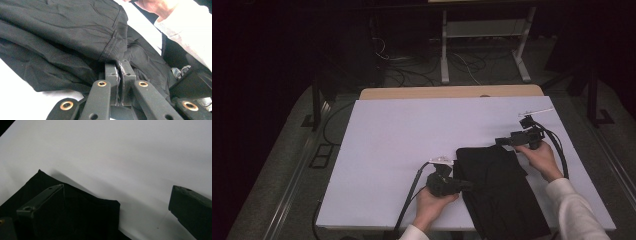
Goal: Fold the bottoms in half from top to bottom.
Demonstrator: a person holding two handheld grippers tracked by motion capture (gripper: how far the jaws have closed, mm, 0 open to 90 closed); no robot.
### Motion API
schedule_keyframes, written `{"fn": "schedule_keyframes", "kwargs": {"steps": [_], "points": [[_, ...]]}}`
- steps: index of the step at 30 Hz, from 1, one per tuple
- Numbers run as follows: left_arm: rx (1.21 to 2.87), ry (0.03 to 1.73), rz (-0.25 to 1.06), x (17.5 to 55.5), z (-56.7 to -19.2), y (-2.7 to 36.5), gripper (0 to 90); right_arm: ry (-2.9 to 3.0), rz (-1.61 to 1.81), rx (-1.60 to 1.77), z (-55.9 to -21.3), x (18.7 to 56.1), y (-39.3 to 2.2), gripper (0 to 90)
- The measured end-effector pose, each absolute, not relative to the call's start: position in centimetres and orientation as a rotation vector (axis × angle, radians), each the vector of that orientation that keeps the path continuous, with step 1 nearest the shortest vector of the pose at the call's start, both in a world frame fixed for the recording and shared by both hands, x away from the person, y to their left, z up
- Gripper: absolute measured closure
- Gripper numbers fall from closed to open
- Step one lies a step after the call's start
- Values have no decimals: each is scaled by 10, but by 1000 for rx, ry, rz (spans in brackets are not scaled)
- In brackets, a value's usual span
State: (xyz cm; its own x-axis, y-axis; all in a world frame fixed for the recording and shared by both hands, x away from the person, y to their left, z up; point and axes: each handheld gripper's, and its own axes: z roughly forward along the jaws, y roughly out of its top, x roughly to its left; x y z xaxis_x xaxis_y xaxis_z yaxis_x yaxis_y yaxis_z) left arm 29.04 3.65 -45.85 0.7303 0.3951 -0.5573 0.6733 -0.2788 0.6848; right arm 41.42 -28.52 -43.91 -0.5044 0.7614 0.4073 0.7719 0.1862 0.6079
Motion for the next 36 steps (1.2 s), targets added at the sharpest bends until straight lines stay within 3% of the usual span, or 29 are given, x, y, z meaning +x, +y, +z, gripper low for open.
{"fn": "schedule_keyframes", "kwargs": {"steps": [9, 23, 31, 36], "points": [[1911, 819, -340, 290, -459, 36, 862, -2427, -1206, -1543, -448, 411, -275, 12], [1908, 817, -343, 289, -461, 34, 863, -2388, -1247, -1534, -451, 408, -275, 153], [1909, 816, -340, 289, -461, 35, 862, -2418, -1234, -1495, -451, 406, -271, 323], [1909, 816, -339, 289, -461, 35, 863, -2439, -1213, -1481, -451, 406, -268, 493]]}}
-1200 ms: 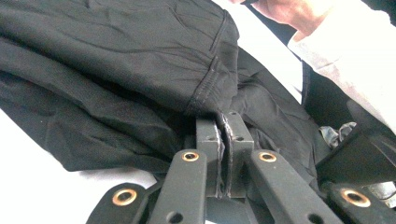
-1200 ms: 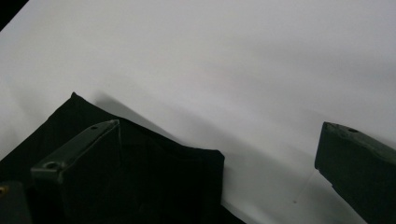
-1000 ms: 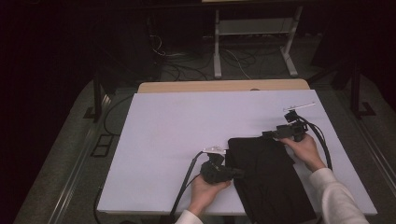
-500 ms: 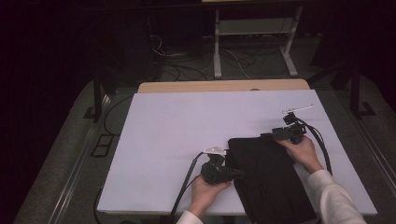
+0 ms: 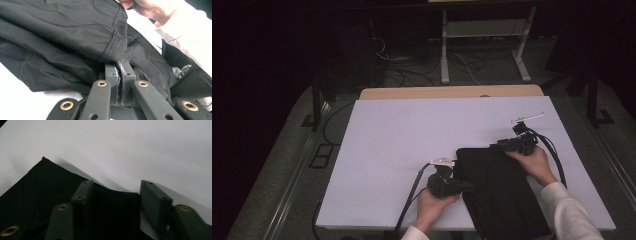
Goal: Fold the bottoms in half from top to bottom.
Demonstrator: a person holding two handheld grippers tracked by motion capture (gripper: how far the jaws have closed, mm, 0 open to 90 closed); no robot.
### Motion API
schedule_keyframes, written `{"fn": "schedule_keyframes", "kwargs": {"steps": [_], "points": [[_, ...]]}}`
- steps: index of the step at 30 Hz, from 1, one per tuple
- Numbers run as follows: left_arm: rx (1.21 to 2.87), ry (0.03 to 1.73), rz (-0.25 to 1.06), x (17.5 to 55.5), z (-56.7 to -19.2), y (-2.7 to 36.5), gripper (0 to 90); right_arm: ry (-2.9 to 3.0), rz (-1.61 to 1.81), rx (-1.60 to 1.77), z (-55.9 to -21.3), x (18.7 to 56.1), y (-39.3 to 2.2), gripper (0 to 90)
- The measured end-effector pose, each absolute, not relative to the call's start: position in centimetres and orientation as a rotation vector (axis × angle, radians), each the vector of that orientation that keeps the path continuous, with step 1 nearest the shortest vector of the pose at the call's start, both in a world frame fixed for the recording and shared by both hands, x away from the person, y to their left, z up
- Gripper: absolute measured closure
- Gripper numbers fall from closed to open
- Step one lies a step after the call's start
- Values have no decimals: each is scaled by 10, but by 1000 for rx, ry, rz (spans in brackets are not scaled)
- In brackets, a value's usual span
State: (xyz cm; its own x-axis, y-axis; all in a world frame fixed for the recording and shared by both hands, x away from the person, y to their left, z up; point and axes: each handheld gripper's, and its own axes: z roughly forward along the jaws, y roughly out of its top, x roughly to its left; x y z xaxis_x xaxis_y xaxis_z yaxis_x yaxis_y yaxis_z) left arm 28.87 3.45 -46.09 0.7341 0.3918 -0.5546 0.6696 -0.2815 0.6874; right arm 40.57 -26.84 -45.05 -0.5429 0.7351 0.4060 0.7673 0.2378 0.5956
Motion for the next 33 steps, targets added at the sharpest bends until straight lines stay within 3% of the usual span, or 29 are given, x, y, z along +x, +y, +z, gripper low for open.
{"fn": "schedule_keyframes", "kwargs": {"steps": [5, 8, 22, 33], "points": [[1912, 815, -339, 288, -461, 34, 863, -2519, -1175, -1446, -447, 402, -264, 728], [1913, 811, -331, 287, -461, 33, 862, -2540, -1170, -1452, -443, 400, -261, 818], [1942, 779, -308, 282, -462, 29, 807, -2399, -1353, -1478, -413, 377, -269, 841], [1976, 746, -262, 280, -458, 28, 648, -2321, -1457, -1421, -399, 344, -277, 841]]}}
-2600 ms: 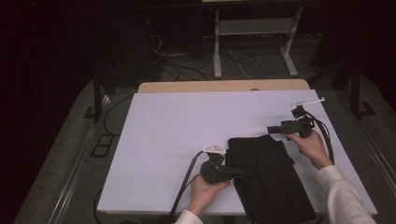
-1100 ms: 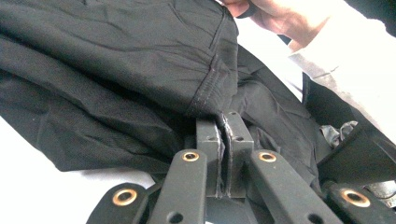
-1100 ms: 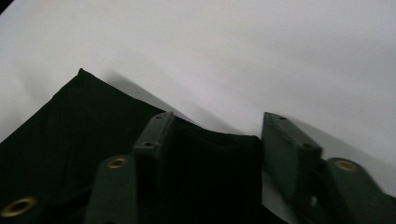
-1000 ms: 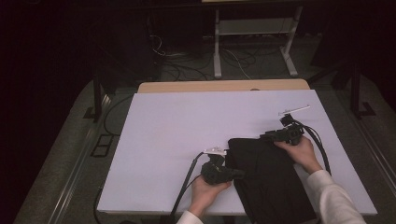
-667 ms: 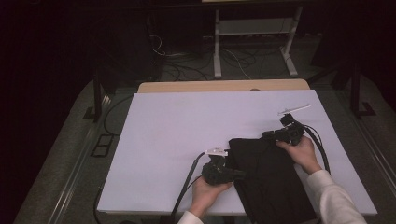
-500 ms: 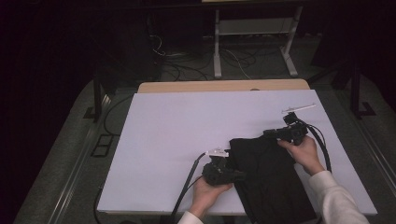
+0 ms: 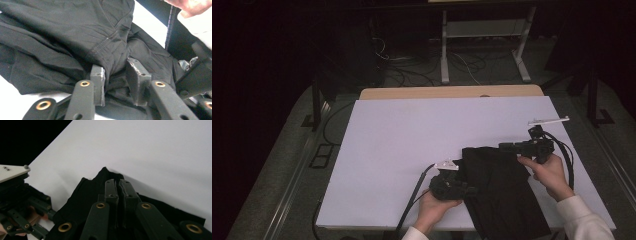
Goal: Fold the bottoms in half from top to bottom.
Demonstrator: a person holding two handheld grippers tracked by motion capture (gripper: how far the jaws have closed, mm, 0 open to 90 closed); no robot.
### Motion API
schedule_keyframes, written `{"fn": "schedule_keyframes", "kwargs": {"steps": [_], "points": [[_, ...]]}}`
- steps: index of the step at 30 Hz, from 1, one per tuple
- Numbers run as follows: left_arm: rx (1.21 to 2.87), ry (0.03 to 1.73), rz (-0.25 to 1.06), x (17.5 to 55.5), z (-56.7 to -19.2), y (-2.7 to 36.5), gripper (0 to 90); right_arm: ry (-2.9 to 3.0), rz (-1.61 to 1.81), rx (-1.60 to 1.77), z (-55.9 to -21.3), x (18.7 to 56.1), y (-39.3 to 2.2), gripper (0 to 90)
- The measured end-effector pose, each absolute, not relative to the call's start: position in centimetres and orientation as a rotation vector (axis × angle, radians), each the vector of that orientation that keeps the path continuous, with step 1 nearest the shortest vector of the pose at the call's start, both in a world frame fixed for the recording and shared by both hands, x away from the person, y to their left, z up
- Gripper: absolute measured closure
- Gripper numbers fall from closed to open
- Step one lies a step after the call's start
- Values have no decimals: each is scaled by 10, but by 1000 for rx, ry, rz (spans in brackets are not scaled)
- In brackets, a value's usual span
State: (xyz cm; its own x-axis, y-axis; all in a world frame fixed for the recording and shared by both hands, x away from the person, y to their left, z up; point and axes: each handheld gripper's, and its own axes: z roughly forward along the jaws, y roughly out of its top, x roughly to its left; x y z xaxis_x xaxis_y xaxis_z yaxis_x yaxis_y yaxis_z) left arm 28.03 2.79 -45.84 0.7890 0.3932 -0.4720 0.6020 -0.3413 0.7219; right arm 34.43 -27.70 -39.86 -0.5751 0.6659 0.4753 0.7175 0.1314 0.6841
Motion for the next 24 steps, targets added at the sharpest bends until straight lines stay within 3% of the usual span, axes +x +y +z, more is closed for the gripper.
{"fn": "schedule_keyframes", "kwargs": {"steps": [9, 17, 24], "points": [[1945, 752, -264, 282, -455, 35, 523, -2317, -1458, -1399, -397, 328, -282, 840], [1923, 765, -193, 284, -451, 39, 384, -2317, -1443, -1383, -397, 312, -285, 840], [1930, 745, -130, 285, -443, 41, 320, -2328, -1429, -1334, -396, 299, -287, 840]]}}
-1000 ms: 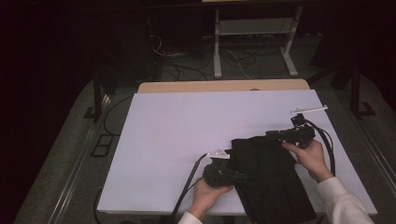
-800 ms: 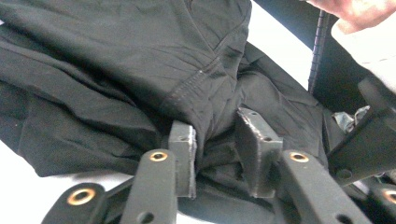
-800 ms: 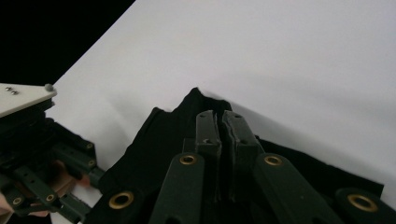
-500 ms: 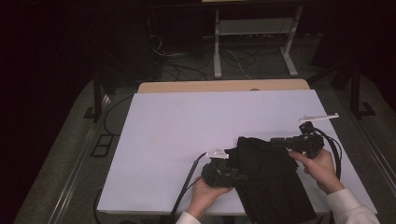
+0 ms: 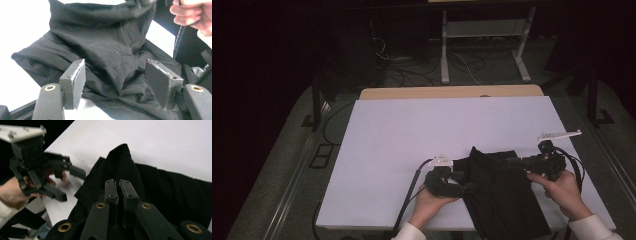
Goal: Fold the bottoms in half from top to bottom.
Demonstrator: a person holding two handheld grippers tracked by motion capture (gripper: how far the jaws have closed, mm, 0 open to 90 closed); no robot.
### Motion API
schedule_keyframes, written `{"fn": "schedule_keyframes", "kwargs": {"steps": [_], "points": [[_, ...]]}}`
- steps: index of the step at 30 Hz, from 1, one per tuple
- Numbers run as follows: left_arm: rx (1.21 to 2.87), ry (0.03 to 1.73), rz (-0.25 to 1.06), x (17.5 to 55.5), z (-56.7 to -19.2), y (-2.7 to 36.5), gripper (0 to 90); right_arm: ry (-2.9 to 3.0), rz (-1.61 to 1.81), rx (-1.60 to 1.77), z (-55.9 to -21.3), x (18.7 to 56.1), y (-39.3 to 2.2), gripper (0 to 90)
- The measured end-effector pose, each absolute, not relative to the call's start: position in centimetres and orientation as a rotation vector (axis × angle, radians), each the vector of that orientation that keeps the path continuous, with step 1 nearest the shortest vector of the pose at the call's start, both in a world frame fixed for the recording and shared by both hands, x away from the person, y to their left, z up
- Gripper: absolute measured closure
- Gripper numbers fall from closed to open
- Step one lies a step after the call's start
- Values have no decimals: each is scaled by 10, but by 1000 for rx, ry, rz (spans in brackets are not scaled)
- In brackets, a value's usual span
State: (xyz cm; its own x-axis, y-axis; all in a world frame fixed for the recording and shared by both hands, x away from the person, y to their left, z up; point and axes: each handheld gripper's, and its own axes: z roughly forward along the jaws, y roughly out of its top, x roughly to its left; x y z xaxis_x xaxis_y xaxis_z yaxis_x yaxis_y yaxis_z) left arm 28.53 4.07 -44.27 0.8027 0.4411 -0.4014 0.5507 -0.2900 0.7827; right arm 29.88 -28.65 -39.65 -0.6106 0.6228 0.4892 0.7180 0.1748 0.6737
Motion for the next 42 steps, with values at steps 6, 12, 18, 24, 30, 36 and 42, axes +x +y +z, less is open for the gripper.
{"fn": "schedule_keyframes", "kwargs": {"steps": [6, 12, 18, 24, 30, 36, 42], "points": [[1908, 754, -137, 291, -440, 45, 254, -2332, -1417, -1308, -397, 288, -289, 840], [1895, 775, -134, 297, -435, 47, 228, -2349, -1400, -1257, -395, 274, -290, 840], [1888, 790, -123, 303, -429, 52, 205, -2350, -1383, -1226, -396, 261, -293, 840], [1910, 796, -96, 308, -422, 59, 160, -2350, -1358, -1206, -399, 250, -296, 840], [1927, 802, -64, 313, -417, 68, 147, -2347, -1328, -1158, -404, 238, -300, 838], [1964, 779, -24, 318, -411, 76, 146, -2330, -1316, -1110, -407, 230, -309, 838], [1948, 763, -30, 320, -412, 84, 142, -2290, -1308, -1043, -410, 224, -314, 838]]}}
